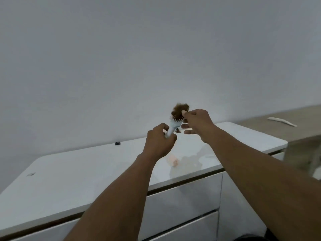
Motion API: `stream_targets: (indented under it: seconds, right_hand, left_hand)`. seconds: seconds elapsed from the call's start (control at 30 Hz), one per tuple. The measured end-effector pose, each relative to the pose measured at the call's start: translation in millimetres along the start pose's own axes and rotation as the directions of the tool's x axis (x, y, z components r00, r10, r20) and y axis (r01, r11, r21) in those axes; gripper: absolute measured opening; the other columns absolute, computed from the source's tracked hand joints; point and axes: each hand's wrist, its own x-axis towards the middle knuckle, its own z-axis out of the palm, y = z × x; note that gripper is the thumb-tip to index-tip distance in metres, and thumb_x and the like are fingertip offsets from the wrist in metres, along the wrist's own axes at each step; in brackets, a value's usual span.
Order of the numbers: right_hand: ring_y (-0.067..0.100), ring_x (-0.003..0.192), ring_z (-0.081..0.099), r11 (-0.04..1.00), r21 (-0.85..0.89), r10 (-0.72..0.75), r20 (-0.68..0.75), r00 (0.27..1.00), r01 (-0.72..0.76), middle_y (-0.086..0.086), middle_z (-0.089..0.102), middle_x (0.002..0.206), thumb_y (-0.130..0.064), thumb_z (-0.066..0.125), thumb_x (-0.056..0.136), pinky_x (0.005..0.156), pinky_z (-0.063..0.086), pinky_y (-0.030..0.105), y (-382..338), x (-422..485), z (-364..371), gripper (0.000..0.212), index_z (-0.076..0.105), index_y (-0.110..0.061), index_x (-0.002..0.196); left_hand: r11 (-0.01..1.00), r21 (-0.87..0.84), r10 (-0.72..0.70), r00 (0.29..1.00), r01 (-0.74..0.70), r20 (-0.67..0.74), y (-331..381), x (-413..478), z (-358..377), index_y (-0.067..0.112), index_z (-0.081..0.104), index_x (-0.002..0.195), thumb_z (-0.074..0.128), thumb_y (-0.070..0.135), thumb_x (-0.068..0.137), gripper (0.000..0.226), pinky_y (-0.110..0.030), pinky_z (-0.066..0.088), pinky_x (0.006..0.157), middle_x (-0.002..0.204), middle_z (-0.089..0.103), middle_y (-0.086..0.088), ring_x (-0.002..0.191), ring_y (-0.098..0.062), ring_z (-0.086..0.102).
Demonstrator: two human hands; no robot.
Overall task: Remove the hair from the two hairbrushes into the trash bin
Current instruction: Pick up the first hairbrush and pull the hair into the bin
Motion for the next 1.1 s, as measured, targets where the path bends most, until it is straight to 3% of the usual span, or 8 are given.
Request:
stream_targets:
  seconds: [0.1, 0.23, 0.4, 0.5, 0.67, 0.8, 0.93, 1.1]
  right_hand:
    - [0.023, 0.075, 0.074, 0.998, 0.059, 0.03, -0.143, 0.989, -0.022, 0.013, 0.071, 0.096, -0.03, 0.072, 0.09, 0.06, 0.061, 0.034, -2, -20, -44, 0.025, 0.065, -0.006, 0.09]
    - [0.02, 0.064, 0.069, 0.992, 0.114, 0.083, -0.213, 0.974, -0.06, 0.015, 0.07, 0.084, -0.016, 0.073, 0.091, 0.058, 0.059, 0.033, 9, -48, -108, 0.017, 0.066, -0.001, 0.089]
    - [0.019, 0.054, 0.061, 0.992, 0.043, 0.129, -0.293, 0.947, -0.122, 0.017, 0.062, 0.075, -0.005, 0.068, 0.092, 0.049, 0.056, 0.026, 62, -82, -182, 0.019, 0.059, -0.005, 0.075]
    - [0.018, 0.053, 0.063, 0.976, -0.064, 0.174, -0.343, 0.923, -0.208, 0.017, 0.064, 0.075, -0.004, 0.068, 0.092, 0.052, 0.059, 0.027, 110, -92, -215, 0.02, 0.059, -0.007, 0.075]
    - [0.019, 0.057, 0.058, 0.925, -0.078, 0.317, -0.378, 0.87, -0.371, 0.015, 0.061, 0.077, -0.002, 0.06, 0.096, 0.05, 0.052, 0.027, 207, -98, -248, 0.017, 0.059, -0.009, 0.081]
    - [0.017, 0.051, 0.05, 0.873, -0.096, 0.417, -0.362, 0.834, -0.478, 0.012, 0.054, 0.069, 0.0, 0.055, 0.098, 0.04, 0.046, 0.021, 291, -107, -257, 0.011, 0.061, -0.004, 0.089]
    - [0.018, 0.054, 0.054, 0.781, -0.152, 0.543, -0.316, 0.778, -0.606, 0.012, 0.059, 0.073, -0.003, 0.057, 0.096, 0.054, 0.053, 0.029, 380, -108, -261, 0.013, 0.069, -0.001, 0.093]
    - [0.019, 0.054, 0.053, 0.665, -0.13, 0.69, -0.269, 0.672, -0.735, 0.011, 0.059, 0.068, -0.002, 0.052, 0.096, 0.055, 0.052, 0.029, 464, -109, -273, 0.023, 0.072, -0.007, 0.085]
  left_hand:
    - [0.995, -0.005, 0.104, 0.994, -0.104, 0.029, 25, -17, 25, 0.024, 0.059, 0.095, 0.064, 0.029, 0.083, 0.013, -0.026, 0.044, 0.054, 0.077, 0.065, 0.003, 0.065, -0.016, 0.06]
    - [0.984, -0.063, 0.171, 0.976, -0.164, 0.135, 50, -45, 70, 0.024, 0.057, 0.098, 0.063, 0.029, 0.084, 0.016, -0.028, 0.044, 0.053, 0.071, 0.063, 0.003, 0.063, -0.019, 0.059]
    - [0.979, -0.12, 0.194, 0.937, -0.166, 0.291, 61, -92, 141, 0.023, 0.054, 0.095, 0.062, 0.032, 0.082, 0.017, -0.03, 0.047, 0.057, 0.076, 0.066, -0.001, 0.067, -0.022, 0.061]
    - [0.979, -0.111, 0.203, 0.898, -0.174, 0.39, 56, -120, 186, 0.021, 0.054, 0.101, 0.062, 0.029, 0.085, 0.02, -0.029, 0.045, 0.059, 0.087, 0.063, -0.001, 0.073, -0.021, 0.059]
    - [0.992, -0.025, 0.118, 0.821, -0.126, 0.559, 23, -152, 262, 0.019, 0.051, 0.103, 0.059, 0.033, 0.088, 0.021, -0.035, 0.045, 0.062, 0.09, 0.063, -0.007, 0.076, -0.024, 0.058]
    - [0.998, 0.038, 0.008, 0.745, -0.045, 0.667, -24, -179, 320, 0.015, 0.05, 0.095, 0.059, 0.029, 0.087, 0.018, -0.038, 0.044, 0.06, 0.08, 0.062, -0.008, 0.073, -0.029, 0.059]
    - [0.993, 0.118, -0.09, 0.654, 0.001, 0.751, -84, -199, 372, 0.018, 0.05, 0.093, 0.06, 0.028, 0.085, 0.017, -0.038, 0.047, 0.064, 0.083, 0.065, -0.009, 0.079, -0.031, 0.062]
    - [0.989, 0.147, -0.11, 0.557, -0.021, 0.823, -142, -217, 430, 0.014, 0.05, 0.099, 0.062, 0.024, 0.088, 0.019, -0.035, 0.044, 0.064, 0.083, 0.062, -0.009, 0.076, -0.028, 0.06]
